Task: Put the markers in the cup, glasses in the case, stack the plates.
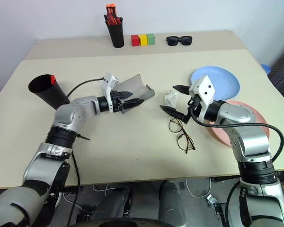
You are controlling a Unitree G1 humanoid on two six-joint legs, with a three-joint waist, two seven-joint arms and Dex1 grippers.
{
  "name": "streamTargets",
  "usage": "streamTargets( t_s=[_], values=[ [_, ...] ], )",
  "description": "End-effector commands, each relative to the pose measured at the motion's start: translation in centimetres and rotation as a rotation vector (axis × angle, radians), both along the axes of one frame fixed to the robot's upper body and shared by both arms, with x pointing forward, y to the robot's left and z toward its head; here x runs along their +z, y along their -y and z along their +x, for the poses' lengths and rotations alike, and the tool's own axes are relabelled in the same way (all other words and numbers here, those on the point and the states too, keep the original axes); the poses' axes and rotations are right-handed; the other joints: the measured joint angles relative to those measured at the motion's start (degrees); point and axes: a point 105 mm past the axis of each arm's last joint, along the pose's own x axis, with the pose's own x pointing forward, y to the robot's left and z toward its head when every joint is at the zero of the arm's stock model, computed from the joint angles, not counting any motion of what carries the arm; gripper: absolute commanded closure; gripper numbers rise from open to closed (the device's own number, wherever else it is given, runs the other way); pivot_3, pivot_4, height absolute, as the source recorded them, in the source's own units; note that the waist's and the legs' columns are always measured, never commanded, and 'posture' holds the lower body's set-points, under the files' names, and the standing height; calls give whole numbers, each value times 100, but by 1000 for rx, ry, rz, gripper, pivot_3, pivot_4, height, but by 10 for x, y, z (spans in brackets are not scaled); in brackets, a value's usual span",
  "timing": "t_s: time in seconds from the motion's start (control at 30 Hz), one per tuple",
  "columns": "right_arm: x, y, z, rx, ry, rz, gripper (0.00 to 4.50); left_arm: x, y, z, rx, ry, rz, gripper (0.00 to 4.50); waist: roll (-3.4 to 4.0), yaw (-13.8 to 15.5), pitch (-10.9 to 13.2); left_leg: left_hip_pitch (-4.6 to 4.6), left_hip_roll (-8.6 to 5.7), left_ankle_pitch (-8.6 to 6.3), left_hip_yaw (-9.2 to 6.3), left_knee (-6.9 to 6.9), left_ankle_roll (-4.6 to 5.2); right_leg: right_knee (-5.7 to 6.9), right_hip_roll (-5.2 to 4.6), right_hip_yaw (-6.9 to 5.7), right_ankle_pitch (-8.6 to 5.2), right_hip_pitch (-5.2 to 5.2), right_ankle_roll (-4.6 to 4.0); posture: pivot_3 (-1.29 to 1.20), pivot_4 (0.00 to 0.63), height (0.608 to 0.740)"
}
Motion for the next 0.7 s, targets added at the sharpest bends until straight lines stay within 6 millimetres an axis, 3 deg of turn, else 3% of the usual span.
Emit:
streamTargets(
  t_s=[0.03, 0.13, 0.2, 0.27, 0.47, 0.5, 0.7],
  values=[
    [20, 5, -7, -23, 92, -7, 0, 3, 6, 3, -37, 17, 72, 28, 0, 24, 0, 0, 0, -1, 0, 0, 2, 0, 0, 1, 0, 1, 0, 0, 150, 740],
    [18, 6, -9, -39, 94, -11, 0, -5, 15, 0, -83, -29, 74, 28, 0, 32, 0, 3, -1, -4, -1, 0, 8, -2, -1, 1, 0, 6, 1, 0, 150, 740],
    [18, 7, -10, -48, 95, -10, 0, -5, 19, -2, -100, -50, 61, 562, 0, 29, 0, 2, 0, -4, -2, 1, 8, -2, -1, 1, 0, 6, 1, 0, 150, 740],
    [18, 7, -10, -54, 98, -11, 0, -6, 21, -3, -114, -58, 67, 1305, 0, 24, 0, 2, 0, -4, -2, 1, 8, -2, -1, 1, 0, 6, 1, 0, 150, 740],
    [17, 6, -9, -59, 109, -12, 0, -5, 20, -6, -152, -47, 103, 4274, 0, 19, 0, 3, 0, -4, -1, 1, 8, -1, -1, 1, 0, 5, 1, 0, 150, 740],
    [17, 6, -9, -58, 110, -10, 0, -3, 18, -7, -160, -40, 112, 4450, 0, 22, 0, 2, 0, -4, -1, 1, 8, -1, -1, 1, 0, 5, 1, 0, 150, 740],
    [19, 4, -6, -49, 116, -14, 0, 8, -9, -27, -362, 25, 181, 4450, 0, -6, 0, 4, 2, -4, 1, -1, 8, 2, 0, 1, 0, 2, 1, 0, 150, 740]
  ],
)
